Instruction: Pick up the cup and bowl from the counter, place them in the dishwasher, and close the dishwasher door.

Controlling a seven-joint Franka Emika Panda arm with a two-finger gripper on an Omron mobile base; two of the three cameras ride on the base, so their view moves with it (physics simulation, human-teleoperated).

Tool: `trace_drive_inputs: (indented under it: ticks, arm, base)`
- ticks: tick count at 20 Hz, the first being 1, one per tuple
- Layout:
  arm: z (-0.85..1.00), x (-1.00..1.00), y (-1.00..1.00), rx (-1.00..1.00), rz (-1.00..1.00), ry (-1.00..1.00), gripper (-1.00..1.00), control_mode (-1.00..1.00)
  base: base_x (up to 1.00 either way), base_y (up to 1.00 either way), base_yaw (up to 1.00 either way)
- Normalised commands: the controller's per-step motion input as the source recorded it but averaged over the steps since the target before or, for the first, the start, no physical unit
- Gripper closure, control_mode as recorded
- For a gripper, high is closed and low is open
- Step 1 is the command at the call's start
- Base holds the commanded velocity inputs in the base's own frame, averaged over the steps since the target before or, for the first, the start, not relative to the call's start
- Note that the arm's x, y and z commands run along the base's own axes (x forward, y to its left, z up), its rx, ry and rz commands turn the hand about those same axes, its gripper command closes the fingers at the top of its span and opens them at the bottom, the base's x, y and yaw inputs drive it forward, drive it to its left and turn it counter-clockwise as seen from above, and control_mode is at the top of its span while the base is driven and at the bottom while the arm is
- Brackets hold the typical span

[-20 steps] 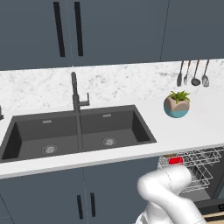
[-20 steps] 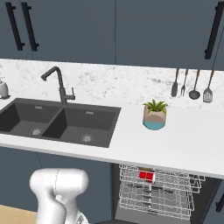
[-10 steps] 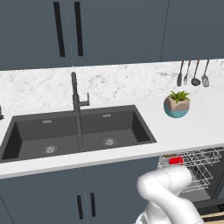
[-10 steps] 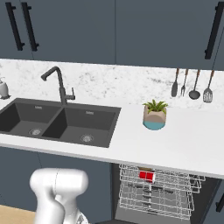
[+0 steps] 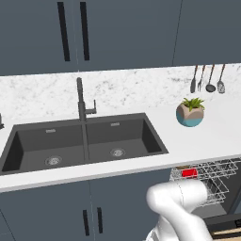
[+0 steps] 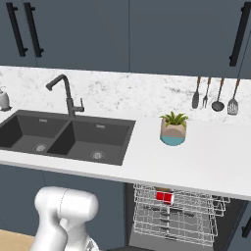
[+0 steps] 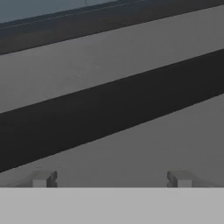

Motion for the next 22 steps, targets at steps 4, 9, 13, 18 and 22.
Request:
trace_drive_inputs:
  ticks: [4,9,13,18,22]
  arm:
    - [0.00,0.55,0.00,0.06,0.00,-0.37,-1.00,-1.00]
    - [0.00,0.49,0.00,0.00,0.00,-0.50,-1.00,-1.00]
    - [0.06,0.73,-0.01,0.00,0.05,-0.59,-1.00,-1.00]
    - [0.34,0.99,-0.02,-0.09,0.13,-0.45,-1.00,-1.00]
    - [0.36,0.93,-0.10,-0.13,0.14,-0.39,-1.00,-1.00]
  base:
    - [0.00,0.00,0.00]
    - [0.00,0.00,0.00]
    - [0.00,0.00,0.00]
    - [0.00,0.00,0.00]
    - [0.00,0.00,0.00]
